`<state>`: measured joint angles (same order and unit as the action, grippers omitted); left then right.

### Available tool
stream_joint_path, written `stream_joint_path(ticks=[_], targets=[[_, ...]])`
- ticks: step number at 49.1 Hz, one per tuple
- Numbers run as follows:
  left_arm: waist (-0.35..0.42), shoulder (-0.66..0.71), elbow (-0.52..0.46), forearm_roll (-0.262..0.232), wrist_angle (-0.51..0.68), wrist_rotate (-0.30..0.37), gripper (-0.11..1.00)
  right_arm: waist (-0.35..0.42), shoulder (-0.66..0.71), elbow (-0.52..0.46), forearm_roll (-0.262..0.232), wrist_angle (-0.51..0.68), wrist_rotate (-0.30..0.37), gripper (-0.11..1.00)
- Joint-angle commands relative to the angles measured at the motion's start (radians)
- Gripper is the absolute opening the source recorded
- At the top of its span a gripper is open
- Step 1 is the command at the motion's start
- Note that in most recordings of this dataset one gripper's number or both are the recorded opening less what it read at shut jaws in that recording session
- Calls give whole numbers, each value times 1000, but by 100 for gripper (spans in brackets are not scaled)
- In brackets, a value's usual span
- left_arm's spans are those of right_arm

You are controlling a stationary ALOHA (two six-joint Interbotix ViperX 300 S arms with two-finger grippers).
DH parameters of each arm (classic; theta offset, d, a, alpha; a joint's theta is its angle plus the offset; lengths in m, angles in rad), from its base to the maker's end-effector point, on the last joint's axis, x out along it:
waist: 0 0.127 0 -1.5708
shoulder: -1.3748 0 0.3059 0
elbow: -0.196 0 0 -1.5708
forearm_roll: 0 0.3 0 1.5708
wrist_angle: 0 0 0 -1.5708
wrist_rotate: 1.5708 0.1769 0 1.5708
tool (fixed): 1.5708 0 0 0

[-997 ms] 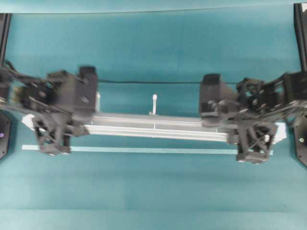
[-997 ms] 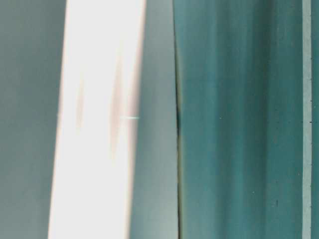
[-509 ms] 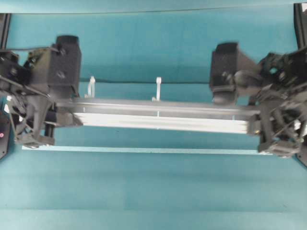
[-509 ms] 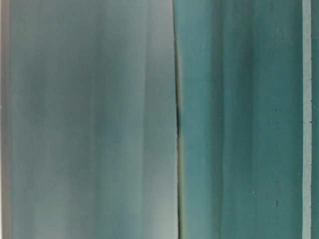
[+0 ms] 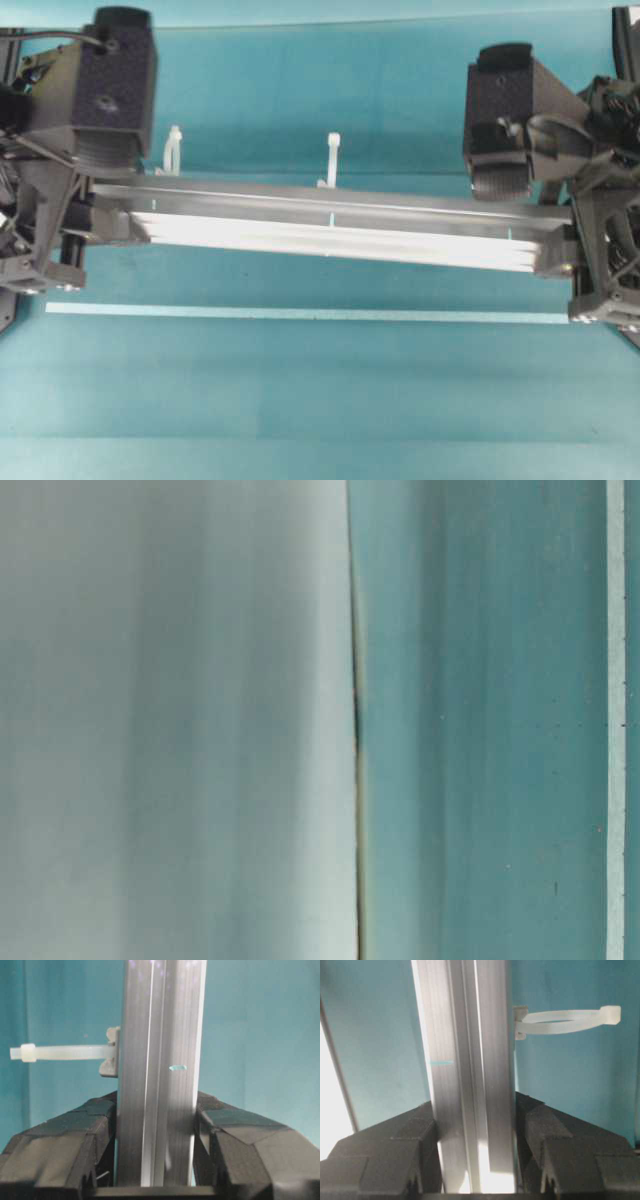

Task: Lift the large metal rail with both hands.
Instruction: 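Lower the held rail back onto the table with both grippers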

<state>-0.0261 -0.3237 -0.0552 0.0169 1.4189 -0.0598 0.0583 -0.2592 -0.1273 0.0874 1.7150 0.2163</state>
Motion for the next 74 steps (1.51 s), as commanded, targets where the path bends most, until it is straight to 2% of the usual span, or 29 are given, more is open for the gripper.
stream_joint_path(ticks=[1,17,22,28,40,45,56,74], targets=[[5,-3,-38,6,-5,-6,36,-3,-14,-21,-8,-11,25,40],[5,-8,5,6,-6,-9,36,-5,-18,18,-21,-15,12,40],[11,-9,55,6,-9,-11,36,-6,-25,91,-31,-20,-6,40],[51,-32,163,6,-44,-17,36,-11,-38,206,-57,-75,-25,40],[67,-57,379,6,-238,-11,36,-26,-92,437,-67,-279,-60,40],[69,-51,463,6,-310,-8,36,-26,-103,502,-69,-334,-75,40],[80,-37,592,6,-443,2,36,-28,-75,615,-118,-407,-137,40],[84,-11,769,6,-667,3,36,-32,29,718,-121,-655,-189,40]])
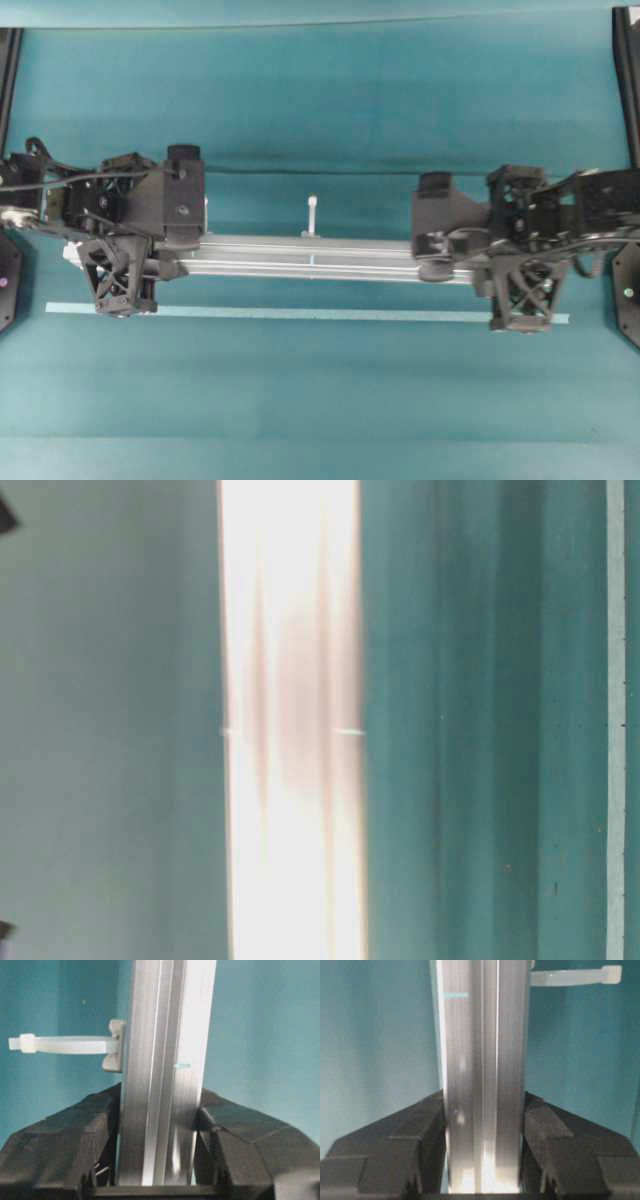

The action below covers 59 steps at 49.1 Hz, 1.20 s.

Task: Lift the large metal rail with both hands.
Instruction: 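Lower the held rail back onto the table with both grippers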

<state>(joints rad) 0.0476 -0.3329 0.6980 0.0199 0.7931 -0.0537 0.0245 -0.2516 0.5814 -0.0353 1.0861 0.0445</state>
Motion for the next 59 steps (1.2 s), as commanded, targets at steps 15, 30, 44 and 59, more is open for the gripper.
stream_joint_path(ticks=[15,30,44,59], targets=[[9,86,48,3,-163,-6,36,-8,115,26,2,-133,-60,40],[6,186,52,3,-249,-6,36,-26,133,75,3,-187,-64,40],[-3,225,58,3,-296,-15,36,-18,135,150,12,-298,-60,40],[-43,242,89,3,-324,-20,36,-9,147,167,17,-347,-58,40]])
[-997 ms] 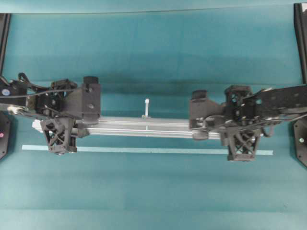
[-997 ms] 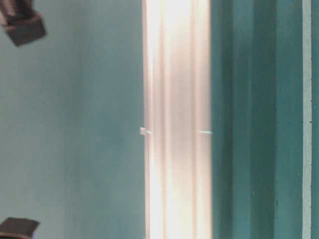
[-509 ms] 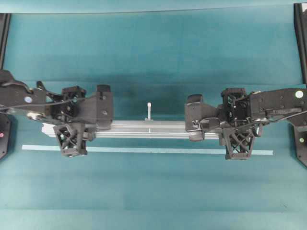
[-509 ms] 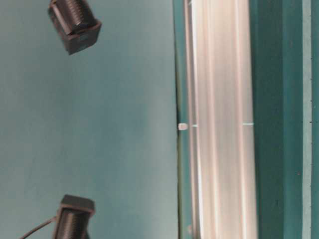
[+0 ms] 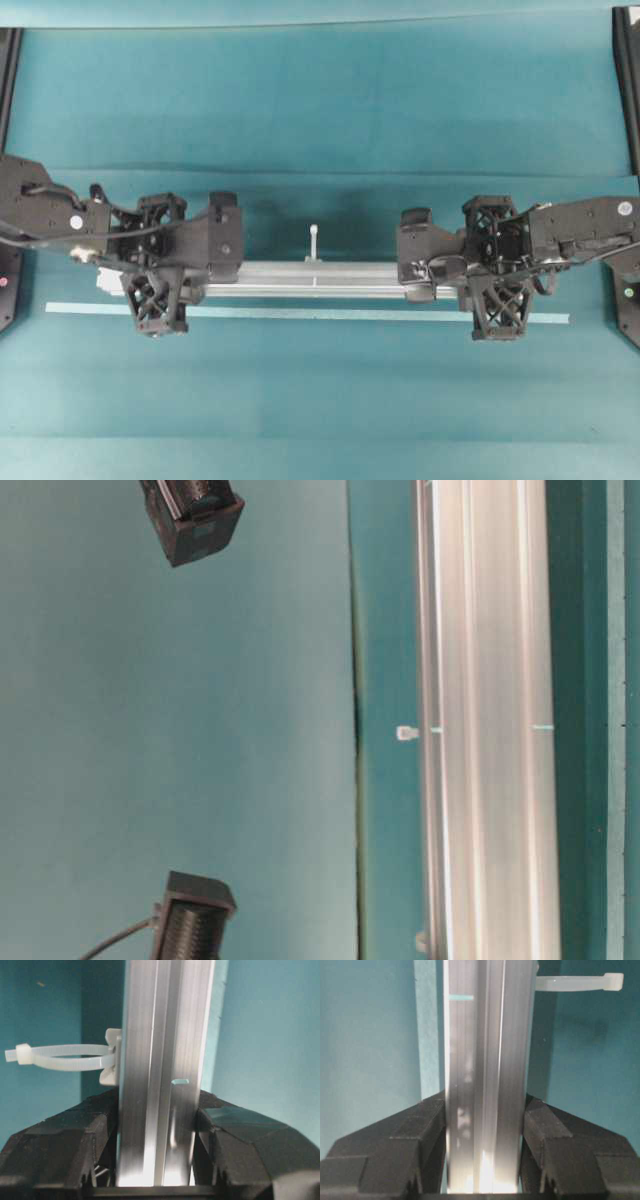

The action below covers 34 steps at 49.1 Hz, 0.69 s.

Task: Lift the large metal rail with both hands.
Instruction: 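Lower the held rail back onto the table with both grippers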

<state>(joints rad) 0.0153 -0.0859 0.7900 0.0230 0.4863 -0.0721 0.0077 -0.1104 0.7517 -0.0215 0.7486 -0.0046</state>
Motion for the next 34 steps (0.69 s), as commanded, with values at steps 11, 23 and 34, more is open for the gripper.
stream_joint_path(ticks=[11,23,34], targets=[[-11,3,9,0,-48,-2,36,26,41,0,23,-20,-11,40],[-12,9,9,0,-54,0,36,34,52,14,31,-52,-5,40],[-12,31,3,0,-84,0,36,35,54,40,32,-64,-2,40]])
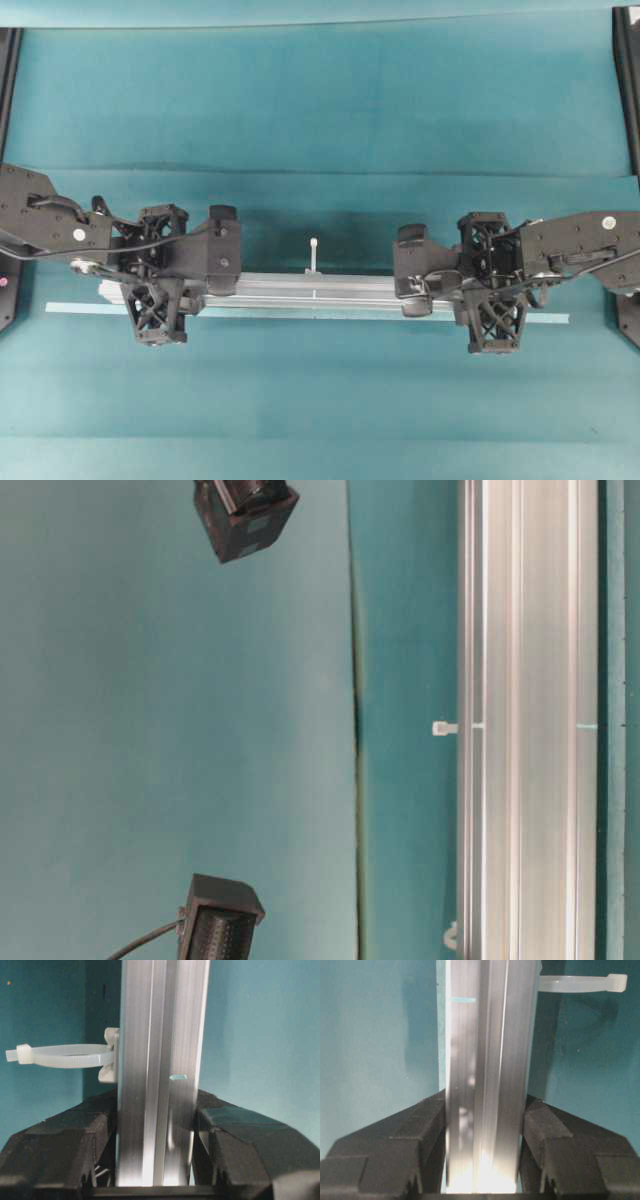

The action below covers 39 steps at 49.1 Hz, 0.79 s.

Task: Lift the large metal rail with both hands.
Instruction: 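Lower the held rail back onto the table with both grippers, then open both grippers to release the rail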

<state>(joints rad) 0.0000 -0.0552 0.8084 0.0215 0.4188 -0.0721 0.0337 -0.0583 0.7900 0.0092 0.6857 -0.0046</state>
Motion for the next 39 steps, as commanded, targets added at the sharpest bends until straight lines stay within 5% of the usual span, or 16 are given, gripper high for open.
stream_joint_path(ticks=[1,39], targets=[[3,2,-15,2,-18,0,36,8,2,5,2,-3,-2,40],[6,14,3,2,-15,11,36,0,15,3,2,-57,-5,40]])
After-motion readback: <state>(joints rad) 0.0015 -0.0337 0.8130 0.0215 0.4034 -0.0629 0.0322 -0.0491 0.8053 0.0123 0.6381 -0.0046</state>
